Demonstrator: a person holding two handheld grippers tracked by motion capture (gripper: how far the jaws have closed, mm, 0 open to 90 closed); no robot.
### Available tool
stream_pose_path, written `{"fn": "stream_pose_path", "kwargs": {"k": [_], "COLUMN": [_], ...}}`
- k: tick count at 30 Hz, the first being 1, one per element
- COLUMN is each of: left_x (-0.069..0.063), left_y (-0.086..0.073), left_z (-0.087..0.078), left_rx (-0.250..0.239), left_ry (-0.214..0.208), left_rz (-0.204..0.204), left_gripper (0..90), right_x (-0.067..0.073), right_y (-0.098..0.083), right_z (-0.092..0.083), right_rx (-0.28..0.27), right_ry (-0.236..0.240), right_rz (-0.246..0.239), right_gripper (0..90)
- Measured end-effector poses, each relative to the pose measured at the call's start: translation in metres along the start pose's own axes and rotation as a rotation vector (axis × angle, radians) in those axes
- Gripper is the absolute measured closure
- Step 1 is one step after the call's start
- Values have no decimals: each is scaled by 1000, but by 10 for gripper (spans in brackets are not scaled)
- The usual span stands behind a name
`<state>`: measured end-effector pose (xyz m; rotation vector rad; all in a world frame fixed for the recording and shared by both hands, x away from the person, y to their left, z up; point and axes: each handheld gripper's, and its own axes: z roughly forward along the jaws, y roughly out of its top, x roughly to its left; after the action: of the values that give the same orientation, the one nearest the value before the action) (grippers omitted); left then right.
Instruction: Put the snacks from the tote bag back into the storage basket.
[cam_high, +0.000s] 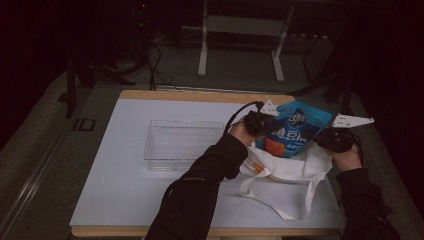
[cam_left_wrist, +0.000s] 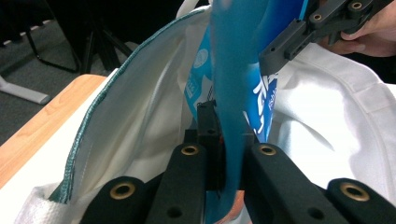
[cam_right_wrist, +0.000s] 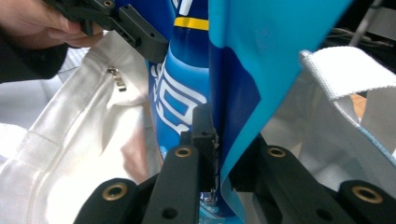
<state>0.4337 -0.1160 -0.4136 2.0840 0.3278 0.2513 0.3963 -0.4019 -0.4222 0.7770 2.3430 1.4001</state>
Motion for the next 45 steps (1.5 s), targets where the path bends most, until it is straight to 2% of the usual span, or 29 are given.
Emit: {"fn": "stream_pose_path", "kwargs": {"k": [4, 6, 7, 12, 16, 27, 34, 40, 45], "left_x": [-2, -2, -2, -2, -4, -4, -8, -11, -12], "left_y": [3, 7, 8, 17, 29, 48, 65, 73, 77], "left_z": [-1, -2, -3, -8, -15, -33, -54, -70, -84], "left_rx": [11, 11, 11, -10, -10, -52, -69, -72, -78], "left_ry": [6, -3, -2, 1, 6, -1, 2, 12, 18], "left_rz": [12, -4, 0, 0, 22, 22, 40, 61, 63], "left_gripper": [899, 900, 900, 900, 900, 900, 900, 900, 900], "right_x": [2, 2, 2, 3, 4, 9, 14, 20, 26], "right_y": [2, 4, 6, 16, 22, 47, 64, 80, 93], "right_z": [0, -1, -2, -10, -15, -32, -42, -47, -48], "right_rx": [10, 15, 14, -2, -8, -33, -60, -74, -75], "right_ry": [-9, -8, -6, -18, -18, -24, -11, 10, 20], "right_rz": [5, 2, 1, -9, -12, -33, -42, -60, -77], "right_gripper": [858, 865, 868, 875, 878, 884, 886, 886, 888]}}
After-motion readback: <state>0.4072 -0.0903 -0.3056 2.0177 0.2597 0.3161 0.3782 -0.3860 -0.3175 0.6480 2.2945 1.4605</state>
